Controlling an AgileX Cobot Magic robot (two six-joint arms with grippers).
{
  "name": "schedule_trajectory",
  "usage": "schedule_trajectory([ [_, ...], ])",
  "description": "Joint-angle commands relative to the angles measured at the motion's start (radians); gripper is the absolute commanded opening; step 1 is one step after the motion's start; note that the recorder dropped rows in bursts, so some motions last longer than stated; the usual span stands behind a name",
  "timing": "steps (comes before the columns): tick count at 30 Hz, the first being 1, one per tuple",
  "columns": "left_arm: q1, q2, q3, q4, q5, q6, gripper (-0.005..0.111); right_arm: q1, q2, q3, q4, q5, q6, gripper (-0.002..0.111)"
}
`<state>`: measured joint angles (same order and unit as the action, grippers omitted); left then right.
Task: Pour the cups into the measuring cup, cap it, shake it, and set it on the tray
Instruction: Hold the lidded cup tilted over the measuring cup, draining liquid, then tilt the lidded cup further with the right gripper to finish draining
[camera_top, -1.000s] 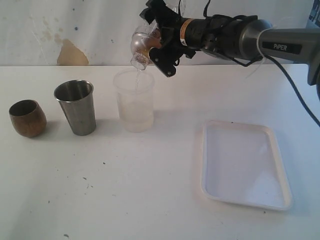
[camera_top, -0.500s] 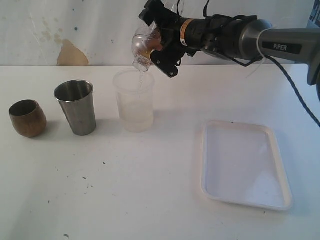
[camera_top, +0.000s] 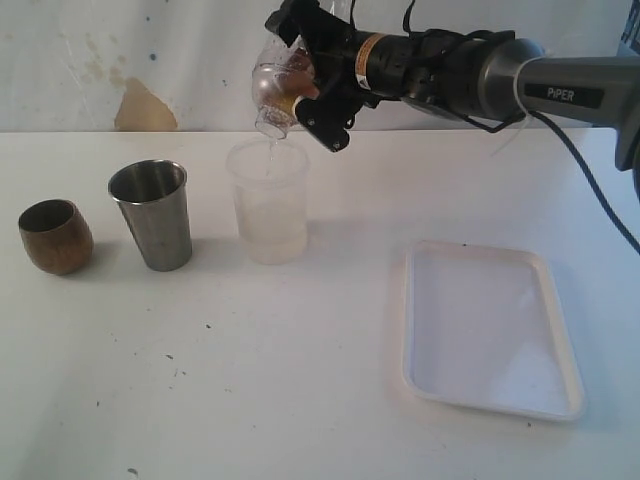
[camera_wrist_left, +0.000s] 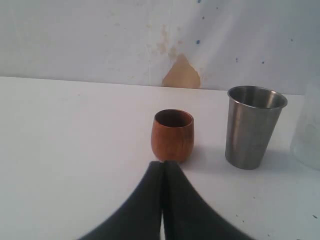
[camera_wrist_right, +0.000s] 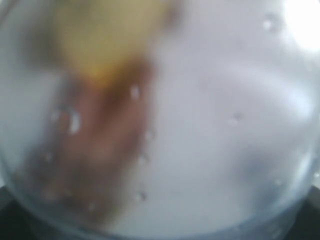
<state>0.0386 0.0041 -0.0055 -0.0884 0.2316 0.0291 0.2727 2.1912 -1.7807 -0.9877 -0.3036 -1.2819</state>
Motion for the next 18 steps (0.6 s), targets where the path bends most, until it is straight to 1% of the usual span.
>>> schedule_trajectory([
  [1,0.0,-0.004,0.006,-0.004,-0.005,-0.002,0.0,-0.005,-0.016,-0.014,0.006,-0.035,-0.003,0.0],
  [6,0.0,-0.004,0.006,-0.004,-0.005,-0.002,0.0,-0.005,-0.016,-0.014,0.006,-0.035,-0.005,0.0],
  [11,0.0,-0.004,0.006,-0.004,-0.005,-0.002,0.0,-0.005,-0.016,-0.014,0.006,-0.035,-0.092,0.0],
  [18,0.0,-0.004,0.006,-0.004,-0.005,-0.002,0.0,-0.003,-0.016,-0.014,0.006,-0.042,-0.094,0.0],
])
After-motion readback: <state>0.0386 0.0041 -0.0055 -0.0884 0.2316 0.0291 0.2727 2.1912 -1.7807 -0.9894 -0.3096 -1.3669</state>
